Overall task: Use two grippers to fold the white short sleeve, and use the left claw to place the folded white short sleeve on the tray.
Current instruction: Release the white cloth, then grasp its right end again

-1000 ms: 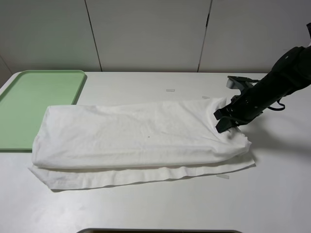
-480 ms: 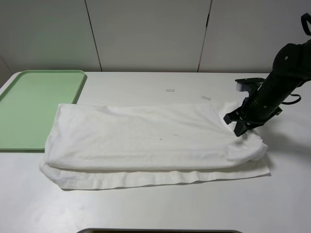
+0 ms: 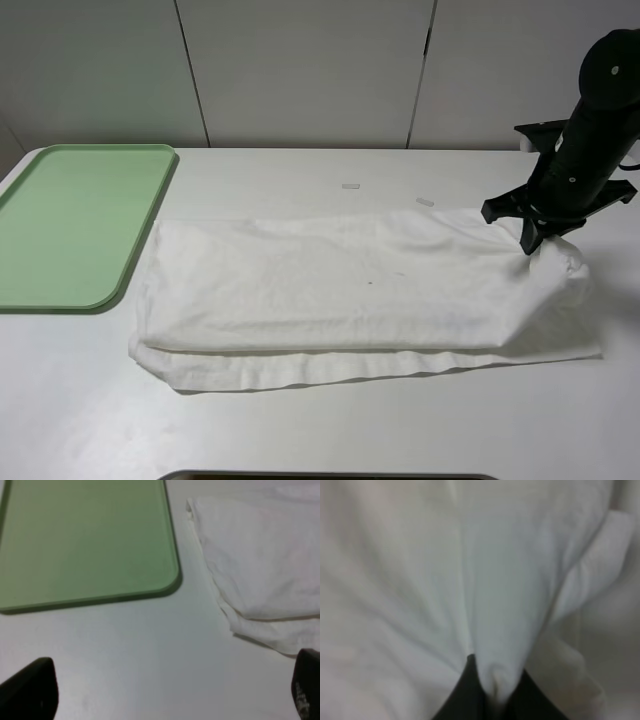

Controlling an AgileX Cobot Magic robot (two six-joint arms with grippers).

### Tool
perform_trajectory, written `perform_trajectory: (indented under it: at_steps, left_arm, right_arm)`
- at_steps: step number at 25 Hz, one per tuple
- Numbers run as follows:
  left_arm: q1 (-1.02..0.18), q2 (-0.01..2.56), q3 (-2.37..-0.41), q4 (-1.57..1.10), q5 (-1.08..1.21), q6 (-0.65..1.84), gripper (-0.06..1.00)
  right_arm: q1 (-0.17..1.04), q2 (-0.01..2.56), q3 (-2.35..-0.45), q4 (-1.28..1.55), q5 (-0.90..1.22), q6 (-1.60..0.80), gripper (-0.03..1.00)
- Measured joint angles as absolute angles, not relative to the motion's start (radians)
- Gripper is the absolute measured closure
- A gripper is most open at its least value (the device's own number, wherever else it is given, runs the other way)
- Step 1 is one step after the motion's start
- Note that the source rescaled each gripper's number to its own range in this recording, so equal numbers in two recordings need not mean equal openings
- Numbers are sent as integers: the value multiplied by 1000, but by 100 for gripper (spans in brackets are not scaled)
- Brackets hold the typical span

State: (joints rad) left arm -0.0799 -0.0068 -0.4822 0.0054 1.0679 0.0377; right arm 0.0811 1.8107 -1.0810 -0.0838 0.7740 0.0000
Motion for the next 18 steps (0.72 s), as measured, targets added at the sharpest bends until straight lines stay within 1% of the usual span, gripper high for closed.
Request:
perform_trajectory:
  at_steps: [1, 2, 4, 12, 18]
  left_arm:
    - [-80, -7, -482, 5, 1068, 38, 2]
    - [-80, -7, -482, 5, 1068, 38, 2]
    - [-80, -7, -482, 5, 1068, 38, 2]
    - [-80, -7, -482, 5, 1068, 38, 2]
    - [-80, -7, -482, 5, 1068, 38, 2]
  right_arm:
    - [95, 1808, -1081, -86, 798, 9, 95]
    - [133, 1790, -1082, -86, 835, 25, 95]
    - [175, 1775, -1087, -73, 844, 30, 95]
    - [181, 1774, -1087, -62, 817, 31, 95]
    - [222, 1774, -1087, -59, 804, 62, 95]
